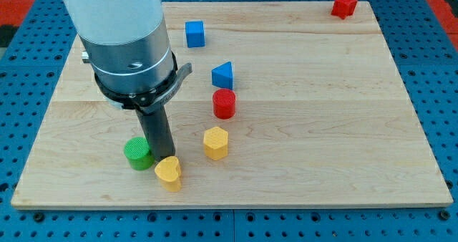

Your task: Move the green circle towards bottom left

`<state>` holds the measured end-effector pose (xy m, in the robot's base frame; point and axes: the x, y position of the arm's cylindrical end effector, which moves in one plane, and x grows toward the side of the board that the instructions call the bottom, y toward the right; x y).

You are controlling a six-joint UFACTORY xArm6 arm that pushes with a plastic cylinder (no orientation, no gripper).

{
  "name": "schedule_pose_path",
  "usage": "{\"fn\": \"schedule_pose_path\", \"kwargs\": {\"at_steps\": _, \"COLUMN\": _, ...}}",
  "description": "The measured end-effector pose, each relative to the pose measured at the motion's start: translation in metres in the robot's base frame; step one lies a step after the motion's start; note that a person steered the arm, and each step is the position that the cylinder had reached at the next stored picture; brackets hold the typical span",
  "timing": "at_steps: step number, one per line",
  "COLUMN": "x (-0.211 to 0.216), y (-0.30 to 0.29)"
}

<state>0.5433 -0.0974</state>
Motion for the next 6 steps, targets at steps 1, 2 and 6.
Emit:
{"fn": "schedule_pose_path", "kwargs": {"at_steps": 1, "x": 0.0, "y": 0.0}}
{"fn": "schedule_pose_path", "kwargs": {"at_steps": 2, "x": -0.002, "y": -0.003}}
{"fn": "schedule_pose_path", "kwargs": {"at_steps": 6, "x": -0.019, "y": -0.044}}
